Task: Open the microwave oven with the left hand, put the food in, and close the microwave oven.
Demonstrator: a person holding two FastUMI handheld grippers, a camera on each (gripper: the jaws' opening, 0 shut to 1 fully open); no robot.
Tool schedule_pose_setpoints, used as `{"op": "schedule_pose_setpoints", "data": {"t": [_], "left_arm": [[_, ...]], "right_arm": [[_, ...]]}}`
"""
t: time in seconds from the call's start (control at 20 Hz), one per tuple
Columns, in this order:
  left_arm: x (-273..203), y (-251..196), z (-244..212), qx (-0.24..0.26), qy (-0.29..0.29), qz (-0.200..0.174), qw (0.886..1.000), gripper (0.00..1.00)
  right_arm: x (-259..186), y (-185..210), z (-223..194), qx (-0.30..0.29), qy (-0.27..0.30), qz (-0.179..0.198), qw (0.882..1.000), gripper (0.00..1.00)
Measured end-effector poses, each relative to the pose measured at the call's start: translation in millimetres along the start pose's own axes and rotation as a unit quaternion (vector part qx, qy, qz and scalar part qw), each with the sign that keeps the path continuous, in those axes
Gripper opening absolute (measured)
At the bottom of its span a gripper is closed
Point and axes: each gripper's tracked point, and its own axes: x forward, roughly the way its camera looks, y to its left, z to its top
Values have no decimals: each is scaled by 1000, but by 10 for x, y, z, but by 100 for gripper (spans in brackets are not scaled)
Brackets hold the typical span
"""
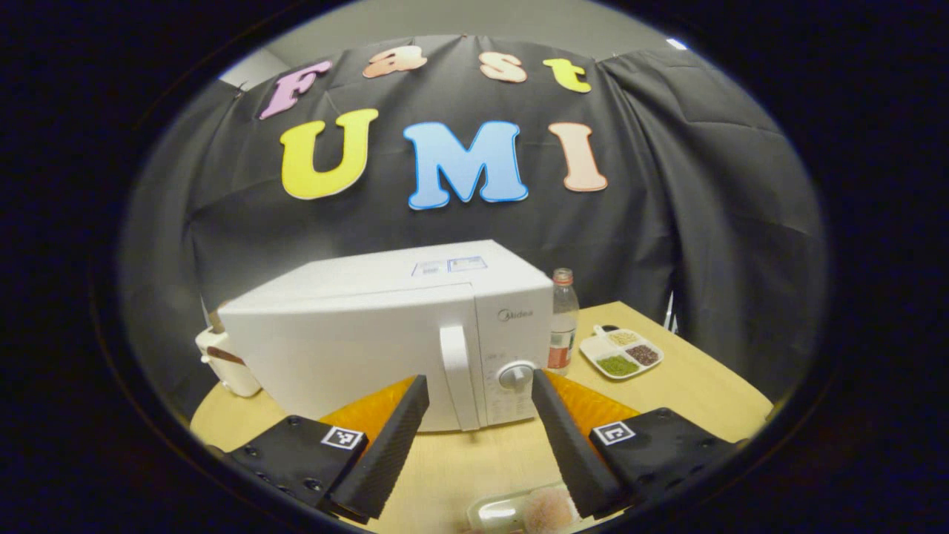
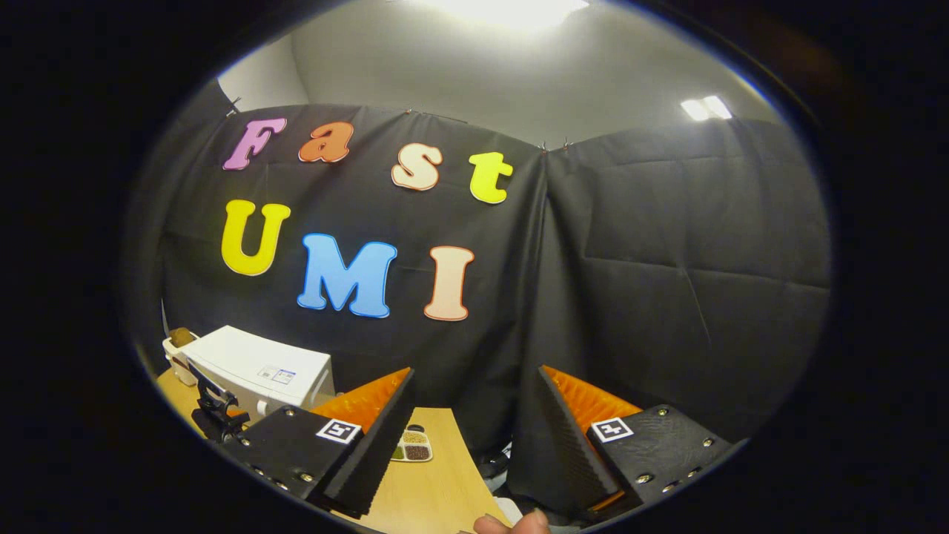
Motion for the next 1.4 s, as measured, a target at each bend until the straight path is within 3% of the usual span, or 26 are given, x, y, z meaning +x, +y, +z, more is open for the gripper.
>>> {"op": "schedule_pose_setpoints", "data": {"t": [0.1, 0.25, 0.35, 0.45, 0.55, 0.7, 0.75, 0.85, 1.0, 1.1, 1.25, 1.4], "left_arm": [[277, 30, -191, -10, 18, 0, 1000, 98], [460, 53, -195, -16, 19, 2, 1000, 91], [551, 38, -6, -8, -8, 5, 1000, 74], [564, 156, -20, -21, -4, 32, 999, 55], [561, 126, -28, -38, -6, 27, 999, 37], [558, 115, -32, -30, 2, -1, 1000, 33], [556, 113, -55, -32, 8, -18, 999, 24], [534, 105, -60, -34, 18, -47, 998, 26], [494, 104, -84, -24, 33, -61, 997, 26], [239, 109, -208, -35, 42, -56, 997, 19], [-302, 248, -379, -1, 28, -34, 999, 20], [-776, 440, -557, -19, 46, -4, 999, 20]], "right_arm": [[48, 22, -66, -17, 15, -7, 1000, 97], [37, 7, -155, -7, 35, -19, 999, 97], [19, -36, -189, -6, 40, -29, 999, 97], [12, -22, -199, -5, 42, -28, 999, 97], [8, -9, -213, -5, 45, -24, 999, 97], [-36, 59, -194, 2, 41, -13, 999, 94], [-49, 81, -203, 2, 40, -10, 999, 92], [-81, 102, -225, 8, 36, -3, 999, 92], [-182, 145, -278, 24, 33, 12, 999, 91], [-283, 103, -281, 28, 24, 17, 999, 92], [-466, -30, -329, 33, 18, 28, 999, 92], [-650, -169, -400, 56, 12, 43, 997, 91]]}}
